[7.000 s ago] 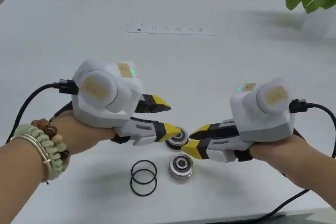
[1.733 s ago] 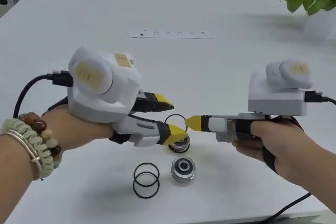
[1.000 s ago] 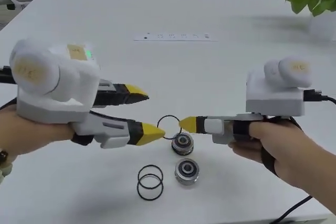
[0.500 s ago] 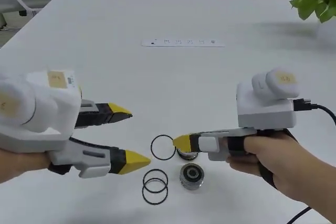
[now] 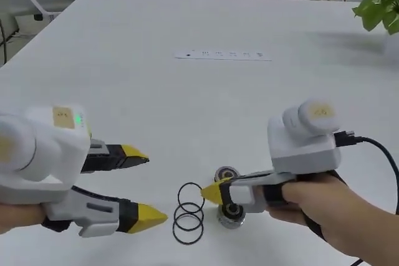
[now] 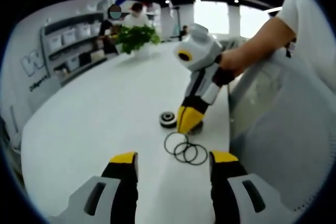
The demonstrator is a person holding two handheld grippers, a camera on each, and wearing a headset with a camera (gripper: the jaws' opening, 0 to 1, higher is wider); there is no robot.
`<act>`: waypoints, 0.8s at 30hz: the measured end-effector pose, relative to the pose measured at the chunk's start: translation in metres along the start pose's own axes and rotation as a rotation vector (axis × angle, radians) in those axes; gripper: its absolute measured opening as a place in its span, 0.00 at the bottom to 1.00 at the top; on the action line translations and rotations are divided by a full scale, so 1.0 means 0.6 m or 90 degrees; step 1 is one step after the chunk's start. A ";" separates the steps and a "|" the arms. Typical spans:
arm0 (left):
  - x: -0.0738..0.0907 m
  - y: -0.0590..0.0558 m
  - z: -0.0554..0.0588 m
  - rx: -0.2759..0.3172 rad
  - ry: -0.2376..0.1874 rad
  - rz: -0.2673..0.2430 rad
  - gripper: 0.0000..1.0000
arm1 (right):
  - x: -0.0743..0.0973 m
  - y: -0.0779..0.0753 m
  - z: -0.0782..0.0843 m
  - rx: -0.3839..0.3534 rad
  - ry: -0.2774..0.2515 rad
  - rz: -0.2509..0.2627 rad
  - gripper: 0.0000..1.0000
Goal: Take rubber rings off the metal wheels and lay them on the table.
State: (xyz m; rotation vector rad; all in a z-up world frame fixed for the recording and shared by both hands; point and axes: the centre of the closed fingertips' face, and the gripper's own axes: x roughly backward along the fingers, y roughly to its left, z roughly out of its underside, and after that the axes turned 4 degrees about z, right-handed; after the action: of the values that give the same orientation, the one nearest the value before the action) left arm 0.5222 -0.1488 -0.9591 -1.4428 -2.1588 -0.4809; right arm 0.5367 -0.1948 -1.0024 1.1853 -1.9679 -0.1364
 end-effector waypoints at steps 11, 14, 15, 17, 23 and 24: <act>-0.006 -0.006 0.014 -0.006 0.025 0.014 0.55 | 0.005 0.015 -0.015 0.003 -0.025 -0.028 0.00; -0.006 -0.006 0.015 -0.004 0.025 0.015 0.55 | 0.004 0.019 -0.016 0.002 -0.027 -0.033 0.00; -0.006 -0.005 0.015 -0.004 0.025 0.014 0.55 | 0.003 0.019 -0.014 0.002 -0.025 -0.033 0.00; -0.006 -0.005 0.016 -0.004 0.026 0.014 0.55 | 0.002 0.020 -0.011 0.004 -0.021 -0.034 0.00; -0.005 -0.005 0.020 -0.004 0.032 0.014 0.55 | -0.004 0.032 0.002 0.004 0.000 -0.053 0.00; -0.005 -0.005 0.021 -0.003 0.033 0.014 0.55 | -0.005 0.033 0.004 0.008 0.004 -0.052 0.00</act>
State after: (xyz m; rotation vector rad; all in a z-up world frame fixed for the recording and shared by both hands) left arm 0.5179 -0.1452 -0.9710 -1.4395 -2.1007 -0.5112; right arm 0.5220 -0.1821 -0.9968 1.2735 -1.9175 -0.1625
